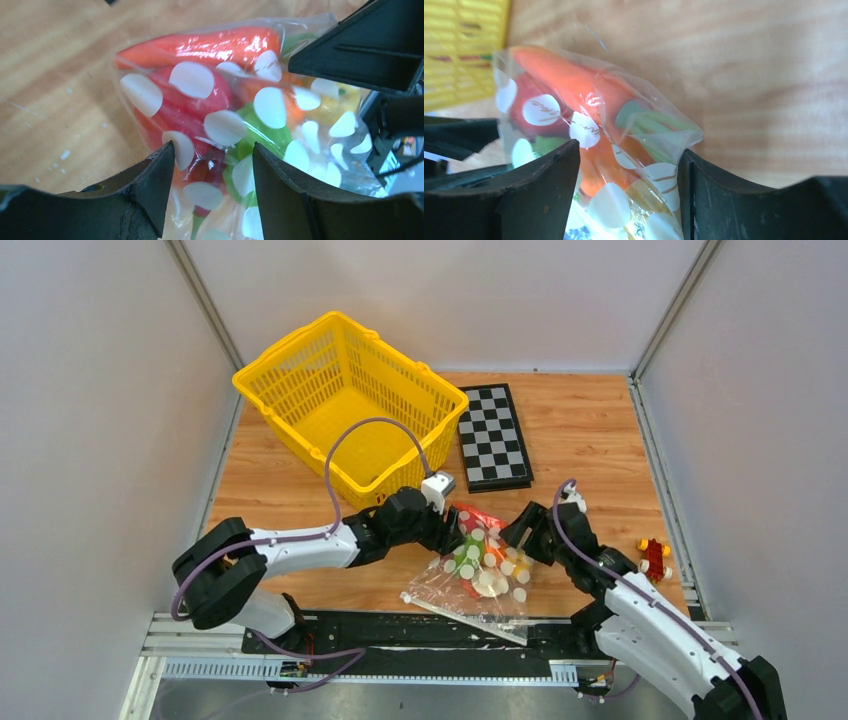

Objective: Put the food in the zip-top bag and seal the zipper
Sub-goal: Move the zipper food storage bag to the center of the board, then reset both arms

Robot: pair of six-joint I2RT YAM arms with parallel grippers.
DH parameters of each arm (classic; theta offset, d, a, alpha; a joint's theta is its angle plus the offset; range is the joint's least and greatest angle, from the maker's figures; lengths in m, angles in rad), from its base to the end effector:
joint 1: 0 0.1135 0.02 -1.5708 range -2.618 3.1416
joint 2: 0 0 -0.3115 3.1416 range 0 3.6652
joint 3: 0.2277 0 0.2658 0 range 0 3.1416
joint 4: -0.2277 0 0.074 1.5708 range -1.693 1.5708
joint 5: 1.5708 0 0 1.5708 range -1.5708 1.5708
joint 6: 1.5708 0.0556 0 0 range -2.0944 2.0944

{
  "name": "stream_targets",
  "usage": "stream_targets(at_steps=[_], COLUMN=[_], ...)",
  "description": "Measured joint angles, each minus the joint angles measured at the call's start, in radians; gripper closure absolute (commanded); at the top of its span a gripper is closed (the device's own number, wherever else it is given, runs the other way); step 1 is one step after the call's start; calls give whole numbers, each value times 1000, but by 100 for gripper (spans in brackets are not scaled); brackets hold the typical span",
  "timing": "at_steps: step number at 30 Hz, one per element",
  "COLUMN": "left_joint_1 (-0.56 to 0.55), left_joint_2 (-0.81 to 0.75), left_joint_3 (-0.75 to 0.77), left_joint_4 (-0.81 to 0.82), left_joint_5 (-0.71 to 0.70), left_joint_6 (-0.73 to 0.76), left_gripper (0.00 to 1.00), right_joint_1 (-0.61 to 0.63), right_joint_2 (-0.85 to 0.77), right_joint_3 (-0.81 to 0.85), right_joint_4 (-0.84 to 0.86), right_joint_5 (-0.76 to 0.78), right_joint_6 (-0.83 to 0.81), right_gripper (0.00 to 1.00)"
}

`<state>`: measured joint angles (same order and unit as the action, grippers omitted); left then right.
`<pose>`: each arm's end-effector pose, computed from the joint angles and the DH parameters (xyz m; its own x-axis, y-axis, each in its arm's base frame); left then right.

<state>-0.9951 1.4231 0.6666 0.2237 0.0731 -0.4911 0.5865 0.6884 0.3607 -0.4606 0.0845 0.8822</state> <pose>0.1682 -0.2666 0.2218 -0.6545 0.1446 -0.7421 0.6375 0.6332 -0.4389 0.1152 0.0709 0.1931 -0.7629 0.4168 -0.4942 0.1371 0.8513 0.5064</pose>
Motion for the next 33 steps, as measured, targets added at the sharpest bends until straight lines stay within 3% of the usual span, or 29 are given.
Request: stream_targets(at_steps=[2,6,7,12,17,26,33], left_joint_1=[21,62,69,79,79,79,79], left_joint_2=[21,64,72,69,1,-222,-332], left_joint_3=[33,120,140,164,156,159,232], left_joint_4=[5,-3,-4,-40,-110,-132,-208], left_joint_5=[-16,-27,-32,-61,-55,7,-6], left_joint_6=[8,33,41,72,124,211,282], left_gripper=[31,24,19,14,1,0,0], right_joint_1=[-70,-240,-272,-334,-334,-335,-335], right_joint_2=[42,185,225,320,229,-6,-95], right_joint_3=[18,102,132,271,303,275,252], right_joint_4=[70,187,191,137,105,165,225], right_joint_5=[-36,-154,-175,-190,-108,29,-64], right_joint_6=[-24,-89,-110,-224,-296,-389,-459], right_gripper=[30,15,12,6,0,0,0])
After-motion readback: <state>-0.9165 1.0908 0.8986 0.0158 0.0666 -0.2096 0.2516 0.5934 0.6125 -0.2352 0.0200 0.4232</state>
